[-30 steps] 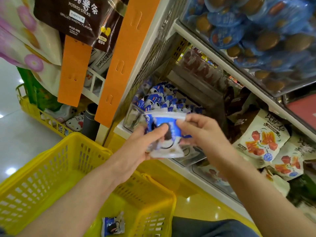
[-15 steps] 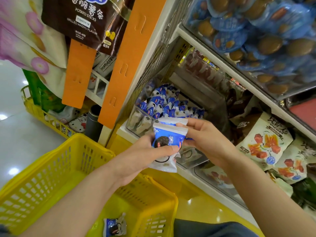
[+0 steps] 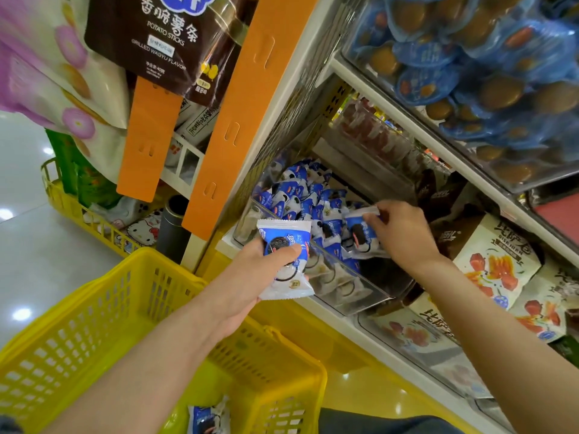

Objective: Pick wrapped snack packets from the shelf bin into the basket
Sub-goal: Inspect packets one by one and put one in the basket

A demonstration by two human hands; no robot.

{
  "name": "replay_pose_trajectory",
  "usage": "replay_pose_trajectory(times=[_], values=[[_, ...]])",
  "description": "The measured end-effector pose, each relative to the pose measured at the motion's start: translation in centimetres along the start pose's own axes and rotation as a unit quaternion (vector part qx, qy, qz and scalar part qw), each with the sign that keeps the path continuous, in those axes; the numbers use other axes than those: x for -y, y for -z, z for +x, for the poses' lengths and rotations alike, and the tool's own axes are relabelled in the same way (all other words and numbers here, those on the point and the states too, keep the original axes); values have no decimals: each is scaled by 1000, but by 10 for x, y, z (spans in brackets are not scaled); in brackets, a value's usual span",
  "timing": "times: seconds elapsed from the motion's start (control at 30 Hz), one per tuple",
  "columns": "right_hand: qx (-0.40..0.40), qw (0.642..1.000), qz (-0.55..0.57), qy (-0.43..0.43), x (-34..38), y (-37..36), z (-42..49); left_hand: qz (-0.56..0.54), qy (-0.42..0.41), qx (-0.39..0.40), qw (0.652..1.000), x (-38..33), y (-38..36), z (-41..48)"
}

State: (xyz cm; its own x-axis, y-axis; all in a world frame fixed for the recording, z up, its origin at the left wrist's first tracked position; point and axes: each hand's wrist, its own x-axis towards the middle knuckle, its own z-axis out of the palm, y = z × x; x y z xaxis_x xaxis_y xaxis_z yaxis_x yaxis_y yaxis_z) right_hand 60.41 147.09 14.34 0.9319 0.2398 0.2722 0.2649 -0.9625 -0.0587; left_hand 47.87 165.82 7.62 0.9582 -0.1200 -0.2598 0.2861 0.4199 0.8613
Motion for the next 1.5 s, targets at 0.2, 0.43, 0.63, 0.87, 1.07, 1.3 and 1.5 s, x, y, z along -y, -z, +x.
replay_pose_trajectory(times=[0.2, 0.43, 0.63, 0.87, 1.07, 1.3, 1.5], values=[[-10, 993, -104, -49, -3, -20, 14, 8, -3, -4, 1000, -1, 0, 0], [61, 994, -19, -88, -1, -26, 14, 7, 1, -12, 1000, -1, 0, 4], [147, 970, -178, -77, 5, -22, 17, 7, 14, -16, 1000, 1, -2, 8], [271, 947, -121, -121, 0, -27, 26, 4, 16, -13, 1000, 1, -2, 12], [193, 967, -11, -167, -4, -47, 29, 9, 28, -18, 999, 3, -3, 13], [187, 938, 182, -230, 5, -41, 33, 11, 31, -17, 999, 3, -4, 14], [275, 887, 242, -281, 5, -35, 31, 14, 34, -23, 999, 3, -4, 15]])
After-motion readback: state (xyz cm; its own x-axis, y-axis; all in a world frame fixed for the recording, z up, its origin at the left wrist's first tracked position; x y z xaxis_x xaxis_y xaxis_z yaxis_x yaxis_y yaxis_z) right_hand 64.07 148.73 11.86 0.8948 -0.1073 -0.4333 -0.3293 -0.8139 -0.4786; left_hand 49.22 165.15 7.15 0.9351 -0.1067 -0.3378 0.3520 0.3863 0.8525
